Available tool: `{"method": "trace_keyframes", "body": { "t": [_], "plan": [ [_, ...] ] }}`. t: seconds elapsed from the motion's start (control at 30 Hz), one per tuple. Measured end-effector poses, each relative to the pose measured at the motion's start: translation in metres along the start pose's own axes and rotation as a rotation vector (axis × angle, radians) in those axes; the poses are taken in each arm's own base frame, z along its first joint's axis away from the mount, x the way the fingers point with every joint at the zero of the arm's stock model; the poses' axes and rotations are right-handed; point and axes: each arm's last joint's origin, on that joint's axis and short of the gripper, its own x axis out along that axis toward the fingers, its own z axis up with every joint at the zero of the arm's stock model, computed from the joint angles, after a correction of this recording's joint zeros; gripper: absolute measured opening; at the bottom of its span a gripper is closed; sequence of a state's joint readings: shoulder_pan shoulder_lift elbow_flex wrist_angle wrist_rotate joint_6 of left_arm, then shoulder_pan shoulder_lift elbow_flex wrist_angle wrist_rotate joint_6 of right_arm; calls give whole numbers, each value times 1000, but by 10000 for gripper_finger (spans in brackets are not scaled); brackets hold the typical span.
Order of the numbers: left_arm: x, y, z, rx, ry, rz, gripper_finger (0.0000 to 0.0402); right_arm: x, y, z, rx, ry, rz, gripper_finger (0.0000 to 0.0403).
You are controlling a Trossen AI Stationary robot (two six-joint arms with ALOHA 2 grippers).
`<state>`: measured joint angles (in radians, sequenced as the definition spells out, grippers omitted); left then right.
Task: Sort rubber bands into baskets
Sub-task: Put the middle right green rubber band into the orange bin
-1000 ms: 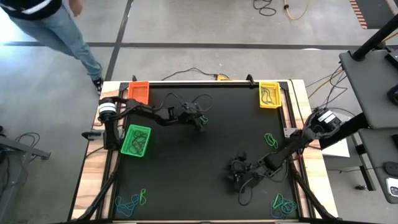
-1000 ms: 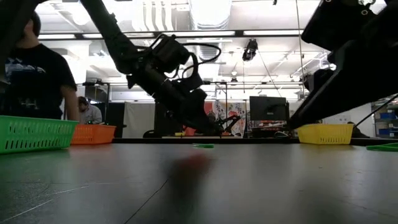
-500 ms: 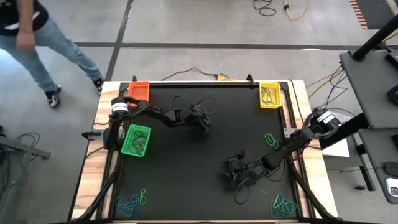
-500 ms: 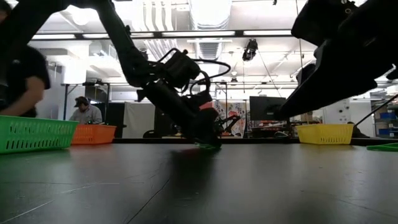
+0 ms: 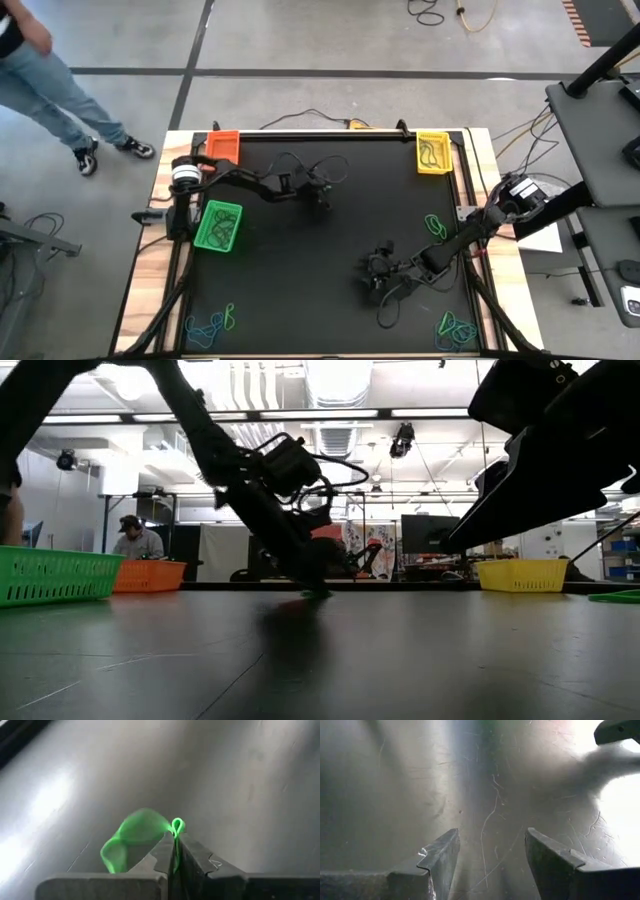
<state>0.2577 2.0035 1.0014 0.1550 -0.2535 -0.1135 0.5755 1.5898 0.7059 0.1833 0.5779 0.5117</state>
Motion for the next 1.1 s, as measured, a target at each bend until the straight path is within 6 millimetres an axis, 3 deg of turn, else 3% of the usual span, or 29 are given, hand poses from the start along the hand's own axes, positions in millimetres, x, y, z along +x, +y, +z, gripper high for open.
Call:
{"method": "trace_keyframes", "body": {
  "t": [0.13,0.27,0.33,0.5,0.67,0.83,1.1],
  "plan": [
    [-34,9,8,41,66,53,1,0,0,0,0,0,0,217],
    [-82,25,25,49,67,152,0,0,0,0,2,-1,1,217],
    [-102,36,22,41,134,201,0,0,0,0,5,-2,1,217],
    [-143,79,18,-173,228,312,0,0,0,1,15,-6,4,217],
    [-150,130,5,-375,326,448,0,0,0,2,14,-18,0,217],
    [-148,174,-7,-465,383,631,0,0,1,3,-16,-28,5,217],
    [-153,221,-31,-620,486,698,0,1,-1,4,-63,-31,-2,217]
  ]
}}
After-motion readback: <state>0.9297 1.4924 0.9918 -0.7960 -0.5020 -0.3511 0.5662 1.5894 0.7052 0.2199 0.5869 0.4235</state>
